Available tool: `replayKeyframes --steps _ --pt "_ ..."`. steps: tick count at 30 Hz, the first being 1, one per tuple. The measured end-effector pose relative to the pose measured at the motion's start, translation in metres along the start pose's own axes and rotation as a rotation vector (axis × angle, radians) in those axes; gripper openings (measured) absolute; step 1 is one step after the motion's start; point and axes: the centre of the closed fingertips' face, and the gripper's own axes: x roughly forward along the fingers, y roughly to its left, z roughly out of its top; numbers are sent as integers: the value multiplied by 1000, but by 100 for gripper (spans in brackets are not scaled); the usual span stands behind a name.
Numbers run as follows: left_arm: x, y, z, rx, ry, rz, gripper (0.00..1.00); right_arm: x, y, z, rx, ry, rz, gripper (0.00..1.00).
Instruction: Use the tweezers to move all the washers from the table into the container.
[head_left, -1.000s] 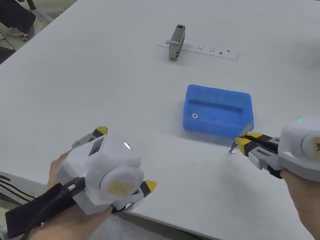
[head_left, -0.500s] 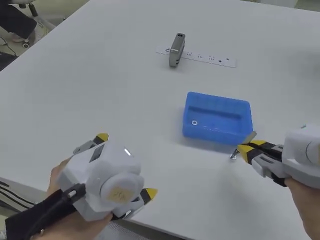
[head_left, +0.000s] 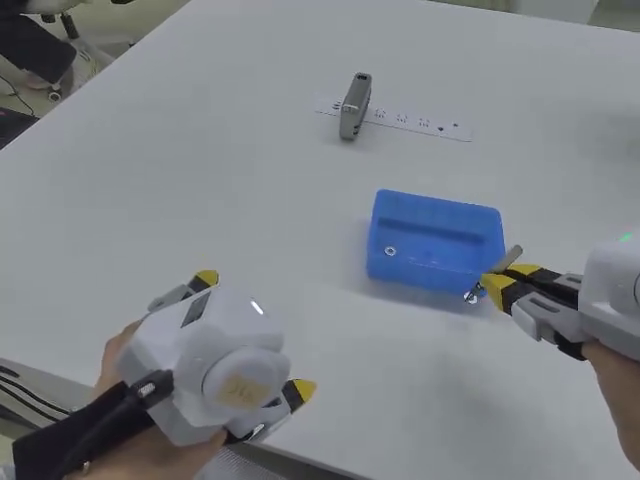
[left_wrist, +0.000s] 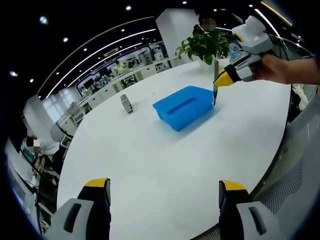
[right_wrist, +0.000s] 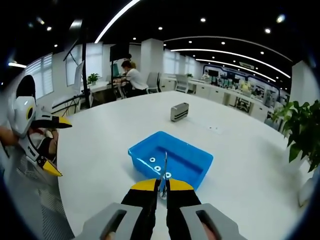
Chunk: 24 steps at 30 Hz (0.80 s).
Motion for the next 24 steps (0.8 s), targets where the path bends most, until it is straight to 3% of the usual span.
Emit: replayKeyframes --steps 16,24 --pt "-3 2 2 -14 -13 9 92 6 -5 39 -41 -71 -4 2" --pt "-2 1 0 -9 -6 8 92 23 -12 43 -62 -68 -9 2"
